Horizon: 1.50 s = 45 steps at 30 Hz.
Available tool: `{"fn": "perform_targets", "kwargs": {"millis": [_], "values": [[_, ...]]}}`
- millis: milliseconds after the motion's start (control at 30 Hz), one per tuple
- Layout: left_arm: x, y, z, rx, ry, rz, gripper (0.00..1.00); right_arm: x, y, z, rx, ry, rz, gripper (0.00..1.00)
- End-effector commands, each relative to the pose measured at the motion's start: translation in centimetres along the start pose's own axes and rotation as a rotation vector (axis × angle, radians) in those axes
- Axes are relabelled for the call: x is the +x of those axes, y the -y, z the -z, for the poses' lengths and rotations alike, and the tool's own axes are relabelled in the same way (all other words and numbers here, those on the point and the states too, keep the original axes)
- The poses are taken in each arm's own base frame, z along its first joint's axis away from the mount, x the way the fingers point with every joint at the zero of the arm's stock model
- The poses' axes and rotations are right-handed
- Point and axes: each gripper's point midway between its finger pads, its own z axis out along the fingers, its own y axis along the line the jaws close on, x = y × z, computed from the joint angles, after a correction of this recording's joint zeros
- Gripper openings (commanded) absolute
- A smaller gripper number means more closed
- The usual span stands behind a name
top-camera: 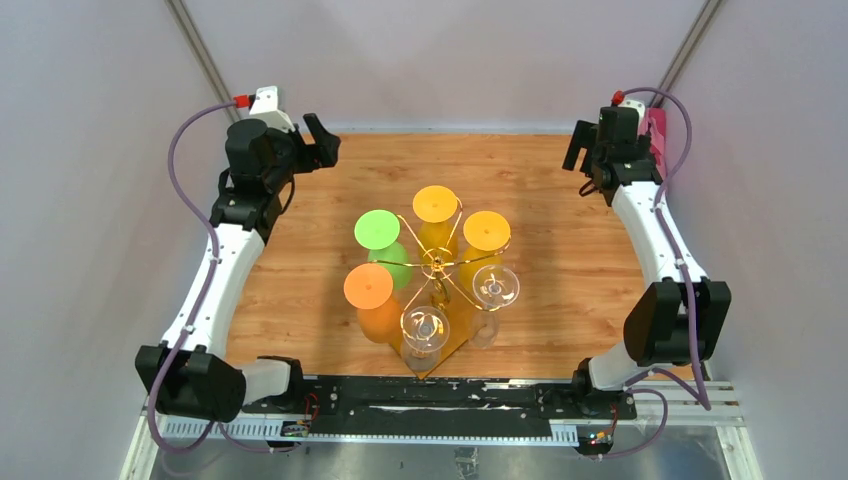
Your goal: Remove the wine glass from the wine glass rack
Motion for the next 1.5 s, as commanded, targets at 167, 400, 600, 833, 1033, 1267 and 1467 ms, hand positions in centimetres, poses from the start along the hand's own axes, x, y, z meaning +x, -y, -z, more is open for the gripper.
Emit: {"fn": "perform_targets", "kwargs": {"millis": [167,400,600,833,1033,1267,1467], "values": [[0.0,-0.3,1.2,-0.025,0.008,-0.012,0.88,-1.4,-0.2,2.8,-0.037,0.092,0.035,0.95],[0.2,-0.8,2.3,-0.051,0.03,-0.007,0.88,-7.3,-0.1,11.1,-0.145,0.289,-0.015,0.71],[-1.1,-0.9,3.4,-0.074,0.069,0.004,0.87,-8.2,-5.7,20.6,-0.519,0.368,-0.029,0.7],[-1.6,0.4,4.6,-0.023,0.076,0.026,0.87,-5.2,-14.3,29.9,-0.908,0.329,0.141,0.73],[-1.9,0.4,6.0,-0.03,0.098,0.025,0.87,-1.7,-18.7,34.1,-1.055,0.289,0.295,0.62],[-2.5,0.7,7.3,-0.026,0.112,0.021,0.87,1.6,-21.7,37.1,-1.066,0.291,0.464,0.55],[-2.8,0.9,8.3,-0.023,0.124,0.02,0.88,3.2,-21.9,38.4,-1.046,0.286,0.53,0.47]]}}
